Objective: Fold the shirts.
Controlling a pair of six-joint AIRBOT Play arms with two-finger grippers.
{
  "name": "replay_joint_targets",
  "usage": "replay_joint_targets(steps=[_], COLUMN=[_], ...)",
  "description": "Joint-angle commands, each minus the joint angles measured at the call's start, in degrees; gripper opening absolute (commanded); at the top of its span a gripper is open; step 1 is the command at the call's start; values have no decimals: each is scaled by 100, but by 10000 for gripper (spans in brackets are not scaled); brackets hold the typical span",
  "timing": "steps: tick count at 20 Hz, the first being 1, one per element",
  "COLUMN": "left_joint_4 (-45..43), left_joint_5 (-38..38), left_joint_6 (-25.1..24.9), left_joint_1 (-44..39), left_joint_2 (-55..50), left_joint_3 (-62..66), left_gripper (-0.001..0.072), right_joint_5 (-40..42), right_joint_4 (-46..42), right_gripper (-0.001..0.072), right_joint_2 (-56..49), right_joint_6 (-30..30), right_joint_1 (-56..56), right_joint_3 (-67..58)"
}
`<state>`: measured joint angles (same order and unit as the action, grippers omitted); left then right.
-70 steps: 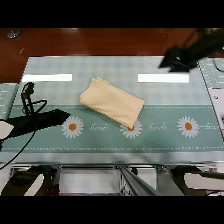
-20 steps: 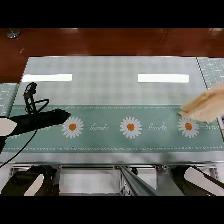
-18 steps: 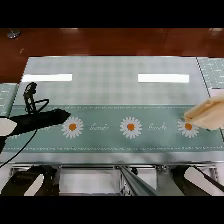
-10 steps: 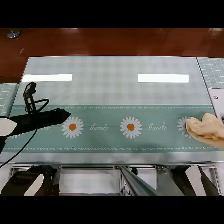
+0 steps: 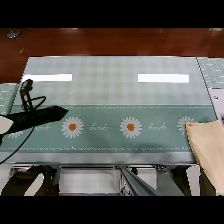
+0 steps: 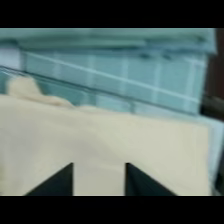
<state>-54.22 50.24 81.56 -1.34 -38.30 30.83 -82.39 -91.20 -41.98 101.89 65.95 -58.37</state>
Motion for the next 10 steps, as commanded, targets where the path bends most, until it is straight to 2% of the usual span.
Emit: replay_joint_targets(steps=[1,2,3,4,7,8,10], left_joint_4=[-17,22,46,79,-201,-658,-1674], left_joint_5=[-11,-11,-9,20,227,249,275], left_joint_6=[-133,-133,-133,-133,-136,-129,376], left_joint_1=[468,588,610,542,-72,-387,-949], left_joint_2=[-140,-289,-507,-750,-1655,-1917,-2291], left_joint_3=[658,1104,1635,2173,3740,4085,4177], left_gripper=[25,24,23,23,22,22,22], right_joint_5=[1305,1488,1631,1663,1648,1613,1650], right_joint_4=[2601,3421,4041,4183,3340,2789,1692], right_gripper=[127,27,27,27,27,27,27], right_joint_2=[-603,-850,-1137,-1405,-2048,-2260,-2708], right_joint_6=[-894,-1272,-1596,-1749,-1991,-1987,-1679], right_joint_1=[-57,-291,-778,-1421,-4100,-5056,-6599], right_joint_3=[-1056,-1384,-1722,-2039,-2393,-2317,-1958])
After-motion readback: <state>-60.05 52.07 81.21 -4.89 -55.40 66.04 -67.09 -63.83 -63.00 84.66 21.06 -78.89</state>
